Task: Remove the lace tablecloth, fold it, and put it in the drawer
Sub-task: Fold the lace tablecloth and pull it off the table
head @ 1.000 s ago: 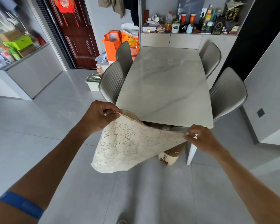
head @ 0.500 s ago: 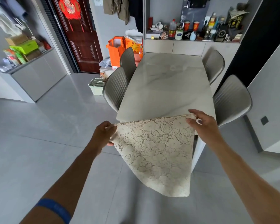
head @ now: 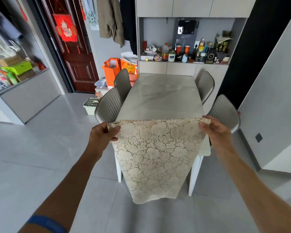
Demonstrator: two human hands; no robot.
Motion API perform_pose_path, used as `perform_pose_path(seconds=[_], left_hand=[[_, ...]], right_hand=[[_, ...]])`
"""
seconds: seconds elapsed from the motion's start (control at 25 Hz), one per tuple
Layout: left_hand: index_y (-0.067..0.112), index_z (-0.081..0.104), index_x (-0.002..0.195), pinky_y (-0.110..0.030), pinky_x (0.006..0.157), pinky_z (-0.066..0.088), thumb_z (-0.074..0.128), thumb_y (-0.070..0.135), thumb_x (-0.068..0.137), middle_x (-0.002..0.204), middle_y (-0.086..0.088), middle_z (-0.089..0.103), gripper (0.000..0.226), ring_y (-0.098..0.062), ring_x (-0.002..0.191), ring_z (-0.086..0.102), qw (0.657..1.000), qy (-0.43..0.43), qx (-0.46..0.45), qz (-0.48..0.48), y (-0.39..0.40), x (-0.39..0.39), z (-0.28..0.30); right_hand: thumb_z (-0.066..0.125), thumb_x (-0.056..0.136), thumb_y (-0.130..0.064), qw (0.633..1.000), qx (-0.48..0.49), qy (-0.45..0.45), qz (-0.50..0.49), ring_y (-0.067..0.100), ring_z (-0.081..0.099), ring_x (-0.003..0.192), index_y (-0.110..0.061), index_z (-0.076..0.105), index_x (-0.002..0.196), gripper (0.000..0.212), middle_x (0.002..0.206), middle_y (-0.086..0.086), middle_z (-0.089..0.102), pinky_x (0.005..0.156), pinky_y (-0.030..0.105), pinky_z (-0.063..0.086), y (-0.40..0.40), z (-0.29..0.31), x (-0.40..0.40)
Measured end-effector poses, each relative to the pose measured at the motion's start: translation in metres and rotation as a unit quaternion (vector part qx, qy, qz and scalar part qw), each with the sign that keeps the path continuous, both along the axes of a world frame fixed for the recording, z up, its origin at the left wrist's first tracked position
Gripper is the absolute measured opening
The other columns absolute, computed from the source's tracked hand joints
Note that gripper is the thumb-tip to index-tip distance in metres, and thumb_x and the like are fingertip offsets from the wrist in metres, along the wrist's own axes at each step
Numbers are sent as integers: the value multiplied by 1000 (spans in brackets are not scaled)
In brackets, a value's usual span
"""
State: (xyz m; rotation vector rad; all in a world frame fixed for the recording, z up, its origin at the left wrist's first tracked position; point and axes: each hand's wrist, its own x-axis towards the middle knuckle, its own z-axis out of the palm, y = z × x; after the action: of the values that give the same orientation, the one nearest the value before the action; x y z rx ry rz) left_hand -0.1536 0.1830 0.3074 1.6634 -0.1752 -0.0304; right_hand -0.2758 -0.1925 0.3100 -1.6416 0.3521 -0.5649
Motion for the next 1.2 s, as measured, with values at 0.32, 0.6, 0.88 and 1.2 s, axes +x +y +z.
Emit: perform_pose_path(seconds=[0.32, 0.6, 0.88, 1.2], left_hand=[[29, 61, 66, -46, 111, 40, 78, 16, 81, 152, 8, 41, 26, -18, 138, 41, 978, -169, 115, 42, -64, 57, 42], [8, 69, 94, -33, 77, 46, 73, 28, 84, 93, 3, 65, 23, -25, 94, 59, 971, -142, 194, 12, -153, 287, 47], [13, 64, 82, -33, 96, 53, 69, 18, 85, 126, -20, 63, 8, -26, 122, 58, 923, -364, -128, -1, -249, 474, 357], [19, 55, 67, -25, 99, 45, 72, 4, 85, 129, 16, 55, 28, -3, 125, 53, 922, -382, -24, -52, -205, 452, 234]], right_hand=[[73, 84, -34, 975, -203, -17, -95, 0, 14, 145, -10, 72, 79, 24, 157, -19, 29, 111, 30, 14, -55, 27, 50], [71, 87, -29, 958, -239, 46, -153, 19, 18, 149, -6, 68, 82, 24, 155, -6, 37, 119, 41, 9, -116, 44, 263], [66, 86, -20, 884, -55, -361, -292, 11, 54, 95, -17, 51, 66, 25, 99, 3, 56, 88, 28, 47, -166, 338, 449], [75, 83, -23, 952, -98, -251, -146, -1, 42, 131, -27, 73, 72, 11, 153, -2, 42, 105, 17, 38, -174, 214, 422]])
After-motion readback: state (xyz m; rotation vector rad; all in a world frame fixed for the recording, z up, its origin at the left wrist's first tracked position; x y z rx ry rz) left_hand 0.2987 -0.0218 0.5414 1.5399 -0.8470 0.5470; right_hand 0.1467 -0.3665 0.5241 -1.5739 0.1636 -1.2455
